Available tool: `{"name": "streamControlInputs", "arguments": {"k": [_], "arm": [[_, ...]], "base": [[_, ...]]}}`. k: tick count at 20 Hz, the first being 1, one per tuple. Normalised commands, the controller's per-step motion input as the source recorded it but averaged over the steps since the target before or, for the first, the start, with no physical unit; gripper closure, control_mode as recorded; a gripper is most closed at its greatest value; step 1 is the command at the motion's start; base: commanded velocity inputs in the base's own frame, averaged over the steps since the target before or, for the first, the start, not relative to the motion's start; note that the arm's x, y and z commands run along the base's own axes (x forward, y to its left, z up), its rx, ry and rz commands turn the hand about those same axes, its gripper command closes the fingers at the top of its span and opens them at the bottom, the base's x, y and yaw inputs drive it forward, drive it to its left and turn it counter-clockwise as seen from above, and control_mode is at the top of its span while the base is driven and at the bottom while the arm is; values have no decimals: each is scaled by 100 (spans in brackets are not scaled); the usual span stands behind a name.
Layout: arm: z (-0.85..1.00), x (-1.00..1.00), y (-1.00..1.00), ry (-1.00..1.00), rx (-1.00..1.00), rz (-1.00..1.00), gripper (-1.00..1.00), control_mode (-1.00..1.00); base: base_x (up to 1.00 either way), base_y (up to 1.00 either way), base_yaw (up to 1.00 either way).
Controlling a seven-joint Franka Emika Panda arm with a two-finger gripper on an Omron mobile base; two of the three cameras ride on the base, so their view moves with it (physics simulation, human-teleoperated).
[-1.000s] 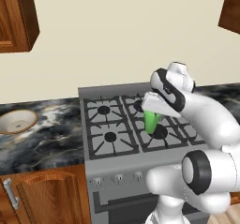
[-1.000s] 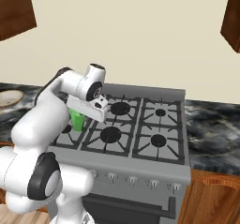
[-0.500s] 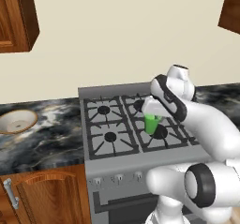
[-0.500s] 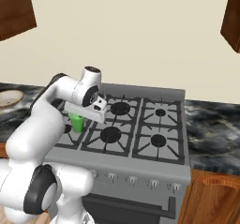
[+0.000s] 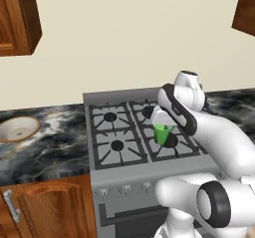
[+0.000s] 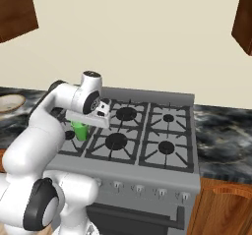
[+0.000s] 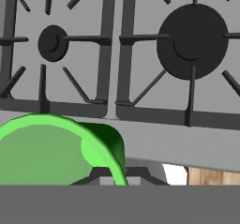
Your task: Pick the cup and bowl from the counter and place them on the counter next to the sink.
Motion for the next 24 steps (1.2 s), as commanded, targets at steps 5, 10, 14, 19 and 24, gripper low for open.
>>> {"name": "streamControlInputs", "arguments": {"k": [5, 10, 14, 19, 24], "arm": [[0, 0, 0, 0, 0, 0, 100, 100], [0, 0, 0, 0, 0, 0, 100, 100], [0, 0, 0, 0, 0, 0, 100, 100], [0, 0, 0, 0, 0, 0, 100, 100], [0, 0, 0, 0, 0, 0, 100, 100]], "base": [[-6, 0, 0], [-90, 0, 0], [-10, 0, 3], [-57, 0, 58], [-62, 0, 64]]}}
